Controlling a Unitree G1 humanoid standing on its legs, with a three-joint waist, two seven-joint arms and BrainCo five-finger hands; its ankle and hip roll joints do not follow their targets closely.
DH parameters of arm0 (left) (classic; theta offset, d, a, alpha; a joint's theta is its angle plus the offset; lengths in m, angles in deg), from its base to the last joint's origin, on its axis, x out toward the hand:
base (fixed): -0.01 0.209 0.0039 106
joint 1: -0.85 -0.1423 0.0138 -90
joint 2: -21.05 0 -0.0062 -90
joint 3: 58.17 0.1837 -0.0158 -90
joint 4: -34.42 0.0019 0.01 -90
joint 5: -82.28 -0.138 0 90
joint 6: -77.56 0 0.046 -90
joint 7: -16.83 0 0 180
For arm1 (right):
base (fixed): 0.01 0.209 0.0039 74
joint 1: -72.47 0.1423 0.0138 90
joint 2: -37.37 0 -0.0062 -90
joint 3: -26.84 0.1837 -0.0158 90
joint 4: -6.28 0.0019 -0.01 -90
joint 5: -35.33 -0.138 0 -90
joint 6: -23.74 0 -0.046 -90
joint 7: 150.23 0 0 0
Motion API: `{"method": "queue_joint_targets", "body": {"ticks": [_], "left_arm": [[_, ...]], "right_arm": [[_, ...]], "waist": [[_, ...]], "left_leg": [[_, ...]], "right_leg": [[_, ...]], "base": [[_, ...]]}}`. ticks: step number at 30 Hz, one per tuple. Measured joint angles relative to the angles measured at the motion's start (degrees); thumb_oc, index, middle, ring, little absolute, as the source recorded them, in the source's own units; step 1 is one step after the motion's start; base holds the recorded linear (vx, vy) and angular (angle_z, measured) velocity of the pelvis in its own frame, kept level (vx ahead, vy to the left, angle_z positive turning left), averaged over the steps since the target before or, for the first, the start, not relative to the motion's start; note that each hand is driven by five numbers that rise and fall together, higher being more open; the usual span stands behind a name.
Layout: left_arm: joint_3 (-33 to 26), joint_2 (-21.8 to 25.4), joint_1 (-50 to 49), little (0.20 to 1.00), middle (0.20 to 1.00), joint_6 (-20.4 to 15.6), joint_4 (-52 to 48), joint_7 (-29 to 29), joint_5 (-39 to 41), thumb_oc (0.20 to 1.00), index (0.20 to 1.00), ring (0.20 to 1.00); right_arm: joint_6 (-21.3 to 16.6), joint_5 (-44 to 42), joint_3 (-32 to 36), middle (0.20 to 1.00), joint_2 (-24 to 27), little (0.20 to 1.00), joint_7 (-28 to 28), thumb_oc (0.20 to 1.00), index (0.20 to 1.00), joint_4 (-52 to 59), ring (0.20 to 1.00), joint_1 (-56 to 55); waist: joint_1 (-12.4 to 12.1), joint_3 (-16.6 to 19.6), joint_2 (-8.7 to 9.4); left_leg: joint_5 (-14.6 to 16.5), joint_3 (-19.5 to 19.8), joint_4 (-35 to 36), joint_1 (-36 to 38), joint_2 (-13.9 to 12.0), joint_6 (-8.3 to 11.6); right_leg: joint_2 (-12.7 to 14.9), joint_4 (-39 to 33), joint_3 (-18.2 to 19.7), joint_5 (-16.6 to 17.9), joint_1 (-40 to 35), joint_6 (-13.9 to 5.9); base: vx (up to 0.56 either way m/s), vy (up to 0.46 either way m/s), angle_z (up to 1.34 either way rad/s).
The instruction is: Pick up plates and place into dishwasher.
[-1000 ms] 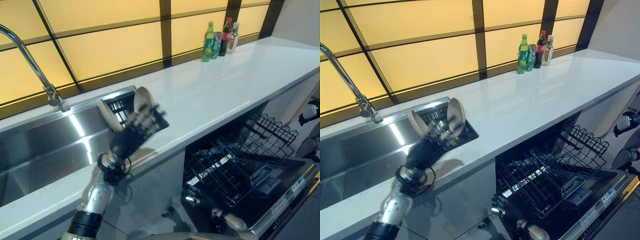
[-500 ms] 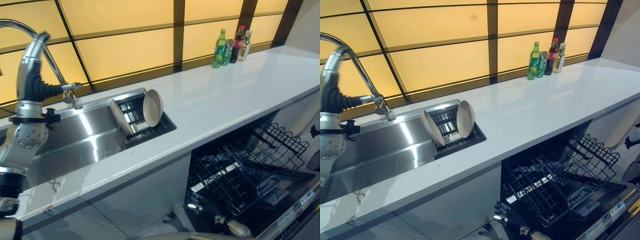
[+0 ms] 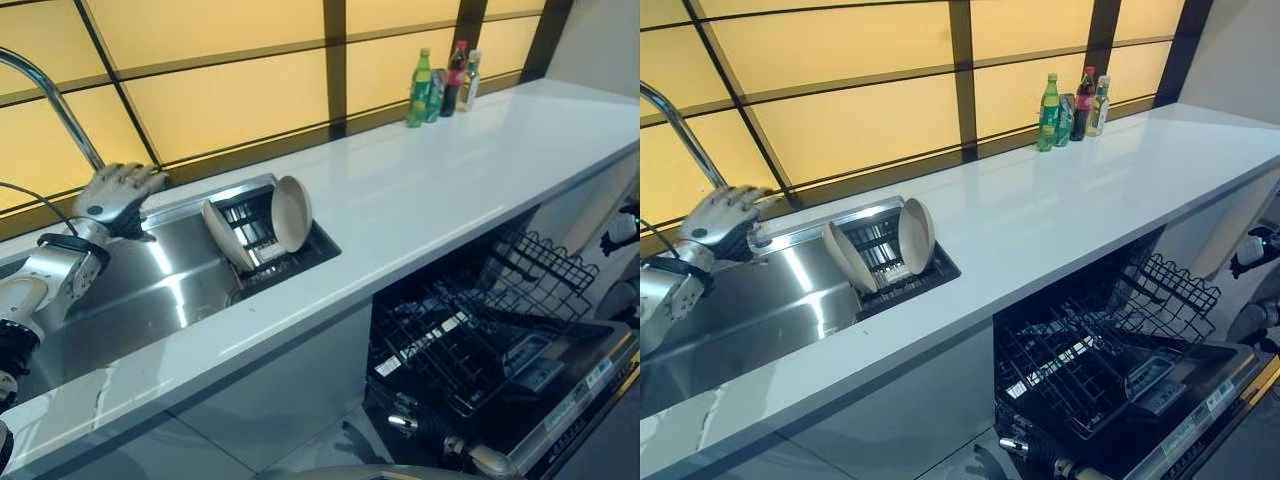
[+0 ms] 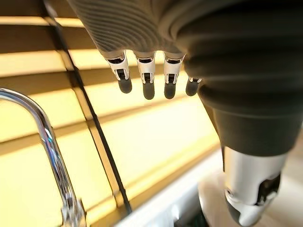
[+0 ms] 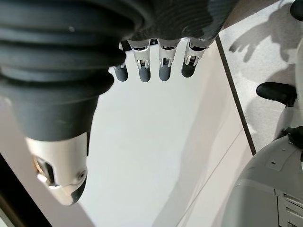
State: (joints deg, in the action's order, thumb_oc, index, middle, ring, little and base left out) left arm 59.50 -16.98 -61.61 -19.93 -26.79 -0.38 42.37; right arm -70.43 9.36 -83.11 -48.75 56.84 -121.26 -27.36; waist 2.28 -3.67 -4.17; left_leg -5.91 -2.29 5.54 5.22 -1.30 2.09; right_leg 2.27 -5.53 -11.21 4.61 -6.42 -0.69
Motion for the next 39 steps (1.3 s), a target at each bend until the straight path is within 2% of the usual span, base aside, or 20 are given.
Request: {"method": "queue_joint_targets", "body": {"ticks": [4, 10, 19, 25, 31, 39], "left_arm": [[0.6, -0.56, 0.22, 1.0, 1.0, 0.44, 0.28, -0.2, -2.38, 1.0, 1.0, 1.0], [2.1, -0.83, 3.3, 1.0, 1.0, -0.05, 3.21, -7.62, -8.86, 1.0, 1.0, 1.0], [2.26, -2.36, 3.88, 1.0, 1.0, 0.31, 7.59, -15.48, -11.74, 1.0, 1.0, 1.0], [2.6, -3.21, 3.89, 1.0, 1.0, 0.46, 8.65, -14.56, -15.59, 1.0, 1.0, 1.0], [4.14, -3.65, 4.72, 1.0, 1.0, 0.66, 9.91, -9.24, -19.84, 1.0, 1.0, 1.0], [4.92, -4.12, 8.04, 1.0, 1.0, 1.67, 10.9, -11.41, -20.81, 1.0, 1.0, 1.0]], "right_arm": [[0.12, 0.01, 0.04, 1.0, 1.37, 1.0, 0.1, 1.0, 1.0, -0.01, 1.0, -0.04], [0.62, 0.01, 0.21, 1.0, 1.6, 1.0, 0.51, 1.0, 1.0, -0.04, 1.0, 0.04], [0.64, 0.07, 1.29, 1.0, 2.96, 1.0, 1.59, 1.0, 1.0, -0.07, 1.0, 0.49], [0.68, 0.09, 1.3, 1.0, 3.62, 1.0, 2.14, 1.0, 1.0, -0.08, 1.0, 1.57], [0.88, 0.12, 1.31, 1.0, 3.66, 1.0, 2.45, 1.0, 1.0, -0.07, 1.0, 2.75], [1.29, 0.05, 1.31, 1.0, 3.73, 1.0, 2.36, 1.0, 1.0, -0.06, 1.0, 3.55]], "waist": [[0.3, -0.72, -0.37], [1.47, -1.16, -0.14], [1.72, -2.65, -0.39], [1.69, -4.17, -0.21], [1.83, -5.36, -0.18], [1.86, -7.01, -0.14]], "left_leg": [[0.01, -0.61, 0.0, 0.0, -0.06, 0.01], [0.0, -0.75, 0.0, -0.67, -0.05, 0.01], [-0.02, -1.52, -0.01, -1.75, -0.1, 0.0], [-0.05, -1.73, -0.02, -1.92, -0.08, -0.03], [-0.05, -1.8, -0.02, -1.98, -0.07, -0.03], [-0.15, -1.91, -0.03, -3.18, -0.07, 0.05]], "right_leg": [[-0.04, 0.0, 0.65, 0.18, 0.3, -0.17], [-0.05, 0.0, 0.98, 0.36, 0.97, -0.11], [-0.08, 0.0, 1.58, 0.71, 2.34, 0.08], [-0.07, 0.0, 1.75, 0.82, 2.68, 0.05], [-0.07, 0.01, 1.8, 0.83, 2.7, 0.02], [-0.06, 0.01, 1.96, 1.01, 3.85, -0.12]], "base": [[0.0, 0.068, -0.08], [-0.01, 0.059, -0.02], [-0.04, 0.029, -0.05], [-0.02, 0.009, -0.01], [-0.01, 0.001, 0.0], [-0.04, 0.009, -0.01]]}}
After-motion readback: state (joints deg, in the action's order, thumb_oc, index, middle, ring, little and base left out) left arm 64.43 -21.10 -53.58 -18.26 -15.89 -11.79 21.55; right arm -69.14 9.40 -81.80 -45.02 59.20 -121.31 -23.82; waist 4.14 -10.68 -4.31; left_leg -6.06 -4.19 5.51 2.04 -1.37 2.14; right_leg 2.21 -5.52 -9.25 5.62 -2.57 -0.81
